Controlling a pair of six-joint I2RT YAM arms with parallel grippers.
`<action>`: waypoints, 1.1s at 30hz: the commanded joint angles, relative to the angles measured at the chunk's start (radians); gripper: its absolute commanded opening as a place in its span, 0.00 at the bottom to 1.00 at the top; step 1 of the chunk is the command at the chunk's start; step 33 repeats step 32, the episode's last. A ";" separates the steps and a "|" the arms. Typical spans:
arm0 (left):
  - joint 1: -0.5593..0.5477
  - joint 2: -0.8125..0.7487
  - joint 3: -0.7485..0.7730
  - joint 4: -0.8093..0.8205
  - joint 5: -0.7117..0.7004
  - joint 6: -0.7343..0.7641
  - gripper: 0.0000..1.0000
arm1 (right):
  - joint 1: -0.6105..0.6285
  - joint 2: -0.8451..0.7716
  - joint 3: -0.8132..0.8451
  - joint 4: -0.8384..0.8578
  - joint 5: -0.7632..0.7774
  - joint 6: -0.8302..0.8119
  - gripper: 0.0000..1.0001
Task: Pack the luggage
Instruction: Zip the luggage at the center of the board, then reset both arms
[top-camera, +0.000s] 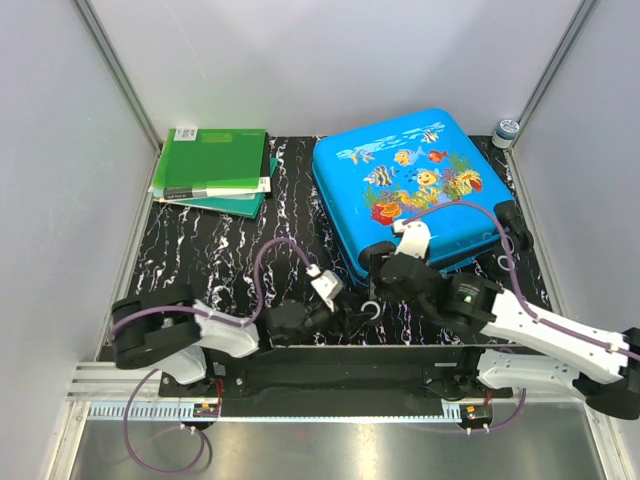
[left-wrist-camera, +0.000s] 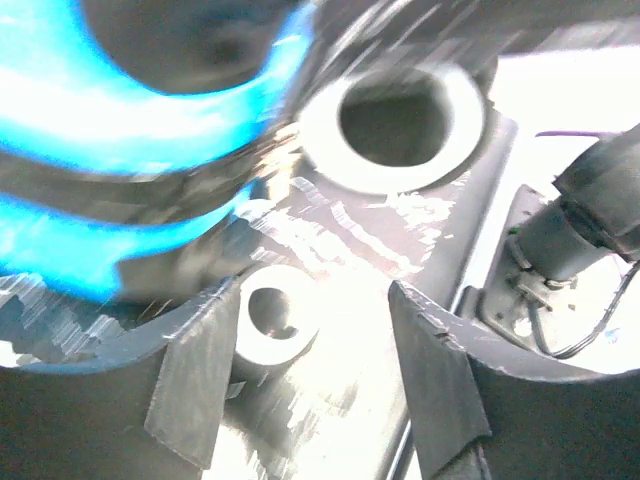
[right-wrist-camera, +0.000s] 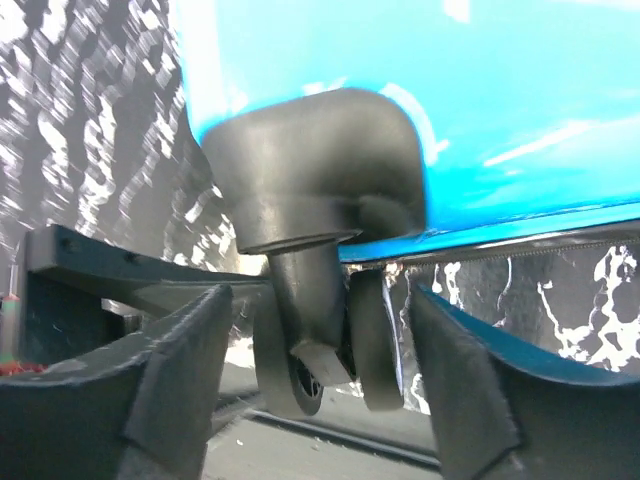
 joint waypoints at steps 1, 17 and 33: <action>0.018 -0.260 -0.077 -0.162 -0.200 -0.107 0.71 | -0.007 -0.069 0.010 0.046 0.076 0.021 0.85; 0.072 -1.085 0.199 -1.533 -0.709 -0.256 0.99 | -0.007 -0.213 0.048 -0.061 0.209 0.015 1.00; 0.071 -1.077 0.305 -1.652 -0.775 -0.251 0.99 | -0.009 -0.251 0.022 -0.069 0.226 0.015 1.00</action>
